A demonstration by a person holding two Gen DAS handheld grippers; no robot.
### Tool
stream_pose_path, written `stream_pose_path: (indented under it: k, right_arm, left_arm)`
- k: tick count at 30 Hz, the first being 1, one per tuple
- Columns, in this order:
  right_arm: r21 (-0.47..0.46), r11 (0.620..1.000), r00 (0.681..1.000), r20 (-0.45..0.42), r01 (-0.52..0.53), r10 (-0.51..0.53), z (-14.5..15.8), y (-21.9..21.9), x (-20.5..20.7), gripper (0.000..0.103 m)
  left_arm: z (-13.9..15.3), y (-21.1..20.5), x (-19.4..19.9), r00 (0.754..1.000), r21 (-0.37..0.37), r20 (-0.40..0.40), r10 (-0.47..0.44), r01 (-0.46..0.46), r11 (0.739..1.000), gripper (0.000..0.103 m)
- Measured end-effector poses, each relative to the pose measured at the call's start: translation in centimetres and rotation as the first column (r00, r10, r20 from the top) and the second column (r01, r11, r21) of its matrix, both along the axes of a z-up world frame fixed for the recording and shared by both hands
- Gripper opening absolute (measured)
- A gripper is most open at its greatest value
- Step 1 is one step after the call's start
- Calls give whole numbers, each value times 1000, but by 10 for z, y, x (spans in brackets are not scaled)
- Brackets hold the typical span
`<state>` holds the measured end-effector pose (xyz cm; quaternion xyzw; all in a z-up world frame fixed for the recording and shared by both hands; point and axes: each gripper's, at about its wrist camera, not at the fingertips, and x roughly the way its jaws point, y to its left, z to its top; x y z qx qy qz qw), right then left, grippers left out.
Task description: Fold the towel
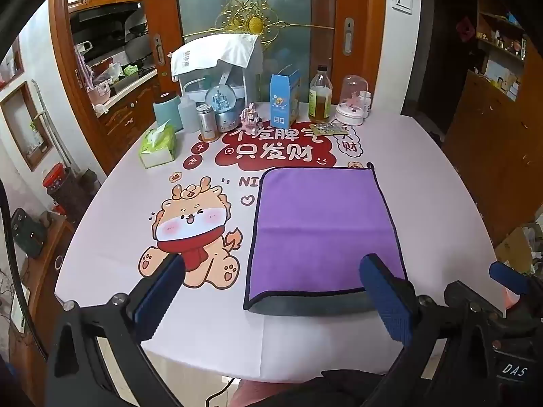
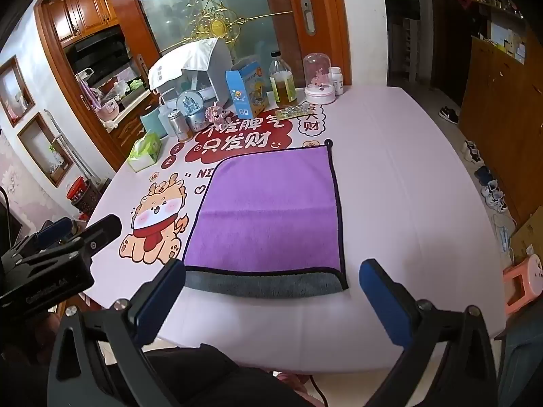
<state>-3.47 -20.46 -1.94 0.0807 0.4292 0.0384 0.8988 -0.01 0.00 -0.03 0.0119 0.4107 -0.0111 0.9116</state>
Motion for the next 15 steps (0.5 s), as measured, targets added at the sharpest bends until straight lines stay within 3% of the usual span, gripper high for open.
stream_pose_path:
  k: [15]
  right_arm:
    - [-3,1000,1000,-7,20,-20,-2,-6,-3,102]
  left_arm:
    - [5,-12,-2,1000,-4,9,-22,22,1000,102]
